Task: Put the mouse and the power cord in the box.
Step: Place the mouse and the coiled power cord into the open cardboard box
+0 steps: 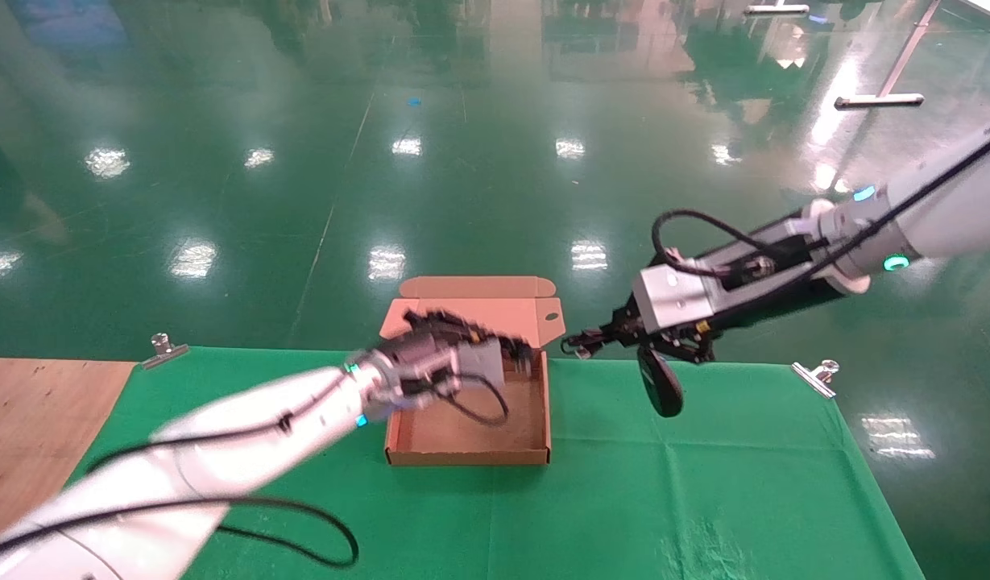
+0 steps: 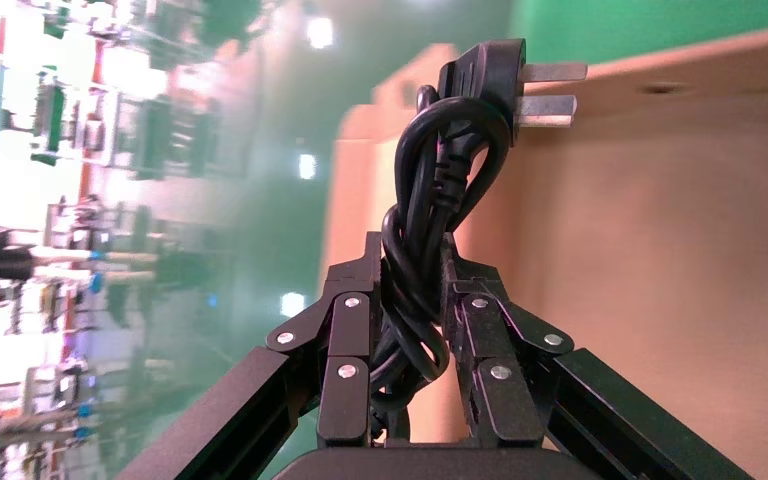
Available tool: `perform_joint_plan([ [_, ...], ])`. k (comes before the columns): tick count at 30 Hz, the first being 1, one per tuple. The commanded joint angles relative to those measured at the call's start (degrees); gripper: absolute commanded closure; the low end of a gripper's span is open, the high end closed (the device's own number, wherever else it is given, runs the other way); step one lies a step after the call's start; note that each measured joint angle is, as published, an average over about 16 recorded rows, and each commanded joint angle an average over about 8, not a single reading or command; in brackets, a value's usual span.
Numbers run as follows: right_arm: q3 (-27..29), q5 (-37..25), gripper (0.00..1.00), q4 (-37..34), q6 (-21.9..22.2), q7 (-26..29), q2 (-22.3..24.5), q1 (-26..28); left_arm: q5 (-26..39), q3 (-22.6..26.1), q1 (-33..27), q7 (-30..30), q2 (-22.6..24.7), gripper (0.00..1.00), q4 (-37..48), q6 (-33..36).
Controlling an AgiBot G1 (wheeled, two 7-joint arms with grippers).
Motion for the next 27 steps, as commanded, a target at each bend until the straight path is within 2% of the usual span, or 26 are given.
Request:
perform_joint_plan([
  [1,-0.03,-0.01,1.0,0.0,-0.1,-0.16,0.46,-0.8,0.13,3.19,1.24,-2.1,0.05,1.0,-0.82,-1.79],
  [10,0.14,0.2,1.0,0.19,0.61,-0.67,1.51,-2.43,-1.81,12.71,2.0,-10.86,0.01,1.0,-0.38,-4.37],
  [11,0.16,0.22,1.0,0.17,0.74,-0.72,1.54,-2.56,-2.19,13.45,1.92,-11.59,-0.01,0.97,-0.52,-4.32],
  [19,0.23,0.31,1.0,-0.3,1.56,-1.18,1.43,-3.49,-5.08,18.18,0.79,-15.06,-0.15,0.02,-1.02,-4.19],
  [20,0.23,0.31,1.0,-0.37,1.6,-1.21,1.4,-3.54,-5.33,18.65,0.68,-15.26,-0.16,0.0,-1.02,-4.34],
  [27,0.22,0.31,1.0,-0.88,1.72,-1.36,1.1,-3.63,-7.02,21.62,0.05,-16.34,-0.18,0.0,-1.06,-5.35],
])
